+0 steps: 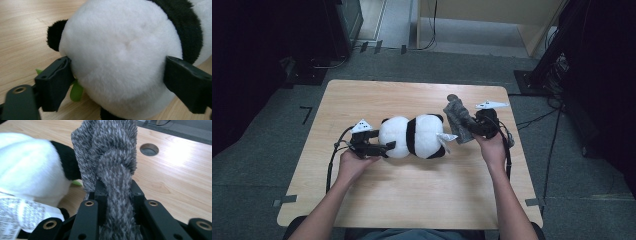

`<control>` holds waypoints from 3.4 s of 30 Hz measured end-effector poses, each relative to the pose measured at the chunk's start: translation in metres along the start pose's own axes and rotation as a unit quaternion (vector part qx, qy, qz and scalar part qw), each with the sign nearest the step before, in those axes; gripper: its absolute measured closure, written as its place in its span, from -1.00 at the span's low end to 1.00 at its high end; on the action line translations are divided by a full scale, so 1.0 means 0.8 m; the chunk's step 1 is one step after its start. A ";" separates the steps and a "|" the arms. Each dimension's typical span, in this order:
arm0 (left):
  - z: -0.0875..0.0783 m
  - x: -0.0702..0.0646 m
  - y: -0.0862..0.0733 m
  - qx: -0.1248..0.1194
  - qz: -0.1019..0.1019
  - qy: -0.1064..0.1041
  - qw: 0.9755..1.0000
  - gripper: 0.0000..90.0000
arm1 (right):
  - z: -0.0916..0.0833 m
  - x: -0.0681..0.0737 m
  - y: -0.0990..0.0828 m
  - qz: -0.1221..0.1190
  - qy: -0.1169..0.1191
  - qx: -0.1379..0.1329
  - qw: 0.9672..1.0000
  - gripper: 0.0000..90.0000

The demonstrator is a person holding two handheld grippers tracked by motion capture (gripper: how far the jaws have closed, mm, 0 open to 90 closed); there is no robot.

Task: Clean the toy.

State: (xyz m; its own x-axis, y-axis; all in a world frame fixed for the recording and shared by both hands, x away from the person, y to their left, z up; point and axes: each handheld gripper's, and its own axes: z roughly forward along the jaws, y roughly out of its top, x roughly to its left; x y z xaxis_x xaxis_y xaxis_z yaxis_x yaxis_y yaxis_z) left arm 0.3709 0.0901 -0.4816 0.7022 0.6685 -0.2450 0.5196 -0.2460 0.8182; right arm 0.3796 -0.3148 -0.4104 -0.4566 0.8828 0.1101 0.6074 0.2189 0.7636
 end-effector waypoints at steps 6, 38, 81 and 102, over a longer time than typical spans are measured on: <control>-0.004 -0.002 -0.001 0.001 -0.004 0.000 1.000 -0.46 | -0.010 0.016 0.025 -0.018 0.007 -0.002 1.000 0.68; -0.008 -0.008 -0.003 -0.002 -0.013 0.010 1.000 -0.19 | 0.010 0.115 0.152 -0.116 0.051 0.019 0.992 0.67; -0.007 -0.010 -0.002 0.001 -0.015 0.018 1.000 -0.14 | 0.155 0.164 0.142 -0.123 0.074 0.125 0.982 0.67; -0.007 -0.011 -0.002 -0.001 -0.019 0.019 1.000 -0.11 | 0.113 0.075 0.124 -0.072 0.031 0.124 0.989 0.66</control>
State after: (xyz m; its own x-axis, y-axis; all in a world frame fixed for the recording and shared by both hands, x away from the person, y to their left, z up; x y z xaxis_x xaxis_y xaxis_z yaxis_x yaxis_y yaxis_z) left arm 0.3614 0.0883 -0.4779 0.6632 0.7034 -0.2557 0.5439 -0.2184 0.8102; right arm 0.4714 -0.2021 -0.3854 -0.5844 0.8095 0.0562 0.6701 0.4423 0.5961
